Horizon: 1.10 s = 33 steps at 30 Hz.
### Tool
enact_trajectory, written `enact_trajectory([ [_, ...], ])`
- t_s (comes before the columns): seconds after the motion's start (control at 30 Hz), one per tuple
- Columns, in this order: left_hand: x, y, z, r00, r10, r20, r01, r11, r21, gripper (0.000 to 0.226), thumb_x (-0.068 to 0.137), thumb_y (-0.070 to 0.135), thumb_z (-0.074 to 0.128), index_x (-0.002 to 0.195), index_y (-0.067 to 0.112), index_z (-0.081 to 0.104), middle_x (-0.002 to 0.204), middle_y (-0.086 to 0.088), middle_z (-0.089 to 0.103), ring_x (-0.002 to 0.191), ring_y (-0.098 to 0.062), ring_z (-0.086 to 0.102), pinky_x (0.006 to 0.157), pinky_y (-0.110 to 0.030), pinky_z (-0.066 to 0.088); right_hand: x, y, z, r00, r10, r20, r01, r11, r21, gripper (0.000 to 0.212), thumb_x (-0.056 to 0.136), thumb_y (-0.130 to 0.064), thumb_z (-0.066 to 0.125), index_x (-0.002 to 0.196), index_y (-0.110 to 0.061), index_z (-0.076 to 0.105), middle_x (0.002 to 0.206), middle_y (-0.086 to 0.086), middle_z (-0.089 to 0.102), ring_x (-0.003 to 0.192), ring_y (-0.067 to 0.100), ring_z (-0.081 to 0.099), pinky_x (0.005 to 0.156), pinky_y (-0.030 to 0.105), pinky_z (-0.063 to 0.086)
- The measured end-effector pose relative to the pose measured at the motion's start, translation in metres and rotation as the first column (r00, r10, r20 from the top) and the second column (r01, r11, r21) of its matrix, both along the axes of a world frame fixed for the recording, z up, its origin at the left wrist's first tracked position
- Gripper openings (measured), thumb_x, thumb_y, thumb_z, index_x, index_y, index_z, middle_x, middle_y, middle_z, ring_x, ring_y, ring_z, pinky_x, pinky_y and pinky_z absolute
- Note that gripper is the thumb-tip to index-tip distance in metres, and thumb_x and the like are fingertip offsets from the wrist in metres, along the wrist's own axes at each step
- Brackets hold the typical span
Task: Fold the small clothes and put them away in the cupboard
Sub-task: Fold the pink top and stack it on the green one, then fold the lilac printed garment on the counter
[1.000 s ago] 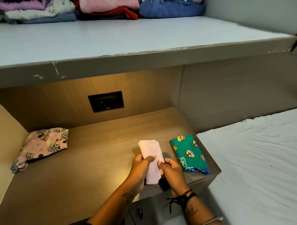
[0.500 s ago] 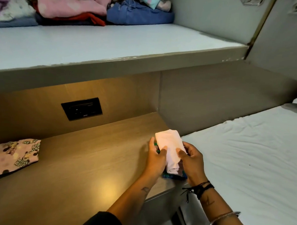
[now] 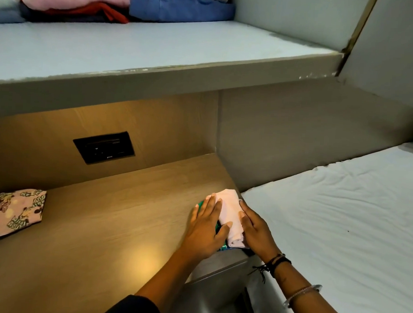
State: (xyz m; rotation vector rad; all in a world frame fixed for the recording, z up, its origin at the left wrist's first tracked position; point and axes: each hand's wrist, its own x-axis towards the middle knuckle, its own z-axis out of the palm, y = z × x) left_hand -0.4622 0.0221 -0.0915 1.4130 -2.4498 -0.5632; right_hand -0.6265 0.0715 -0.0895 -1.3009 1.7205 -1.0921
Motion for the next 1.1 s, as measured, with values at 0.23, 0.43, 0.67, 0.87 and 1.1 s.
enact_trajectory([
  [0.23, 0.013, -0.008, -0.013, 0.996, -0.076, 0.051, 0.075, 0.997, 0.023, 0.076, 0.091, 0.068, 0.016, 0.154, 0.034, -0.007, 0.151, 0.020, -0.030, 0.144, -0.008, -0.024, 0.118, -0.035, -0.016, 0.007, -0.002, -0.011, 0.959, 0.073, -0.273, -0.047, 0.994, 0.100, 0.060, 0.089, -0.062, 0.031, 0.141, -0.032, 0.039, 0.135, -0.002, 0.058, 0.107, 0.017, 0.064, 0.087, 0.029, 0.058],
  [0.43, 0.019, -0.004, -0.017, 0.996, -0.079, 0.036, 0.078, 0.997, 0.022, 0.083, 0.088, 0.073, 0.011, 0.153, 0.028, -0.018, 0.149, 0.019, -0.037, 0.144, -0.009, -0.027, 0.116, -0.031, -0.017, 0.006, -0.003, -0.002, 0.938, 0.124, -0.324, -0.078, 0.986, 0.150, 0.065, 0.090, -0.062, 0.030, 0.148, -0.033, 0.025, 0.150, -0.001, 0.043, 0.123, 0.018, 0.054, 0.099, 0.030, 0.049],
  [0.67, 0.063, 0.004, 0.011, 0.943, 0.133, -0.305, -0.089, 0.984, 0.156, 0.075, 0.092, 0.067, 0.025, 0.156, 0.029, 0.015, 0.165, 0.012, 0.001, 0.151, -0.006, -0.007, 0.124, -0.040, -0.004, 0.012, 0.002, 0.036, 0.879, -0.190, -0.437, 0.173, 0.982, -0.079, 0.063, 0.095, -0.052, 0.029, 0.142, -0.013, 0.046, 0.148, 0.010, 0.047, 0.136, 0.027, 0.042, 0.113, 0.043, 0.034],
  [0.87, 0.212, -0.011, 0.033, 0.831, 0.496, -0.252, -0.493, 0.866, 0.080, 0.053, 0.099, 0.039, 0.047, 0.148, 0.022, 0.038, 0.163, 0.001, 0.023, 0.151, -0.015, 0.015, 0.124, -0.039, 0.007, 0.117, -0.033, 0.059, 0.809, -0.039, -0.587, -0.128, 0.962, -0.240, 0.047, 0.097, -0.042, 0.045, 0.133, -0.014, 0.057, 0.147, 0.005, 0.049, 0.131, 0.027, 0.047, 0.109, 0.047, 0.037],
  [1.1, 0.379, -0.031, 0.058, 0.680, 0.732, -0.041, -0.731, 0.673, -0.116, 0.055, 0.095, 0.028, 0.050, 0.148, 0.021, 0.037, 0.159, -0.002, 0.031, 0.146, -0.023, 0.028, 0.118, -0.039, 0.024, 0.298, -0.102, 0.046, 0.555, 0.444, -0.703, -0.556, 0.827, 0.083, 0.064, 0.091, -0.044, 0.051, 0.149, -0.022, 0.034, 0.160, 0.003, 0.027, 0.143, 0.025, 0.030, 0.116, 0.043, 0.024],
])
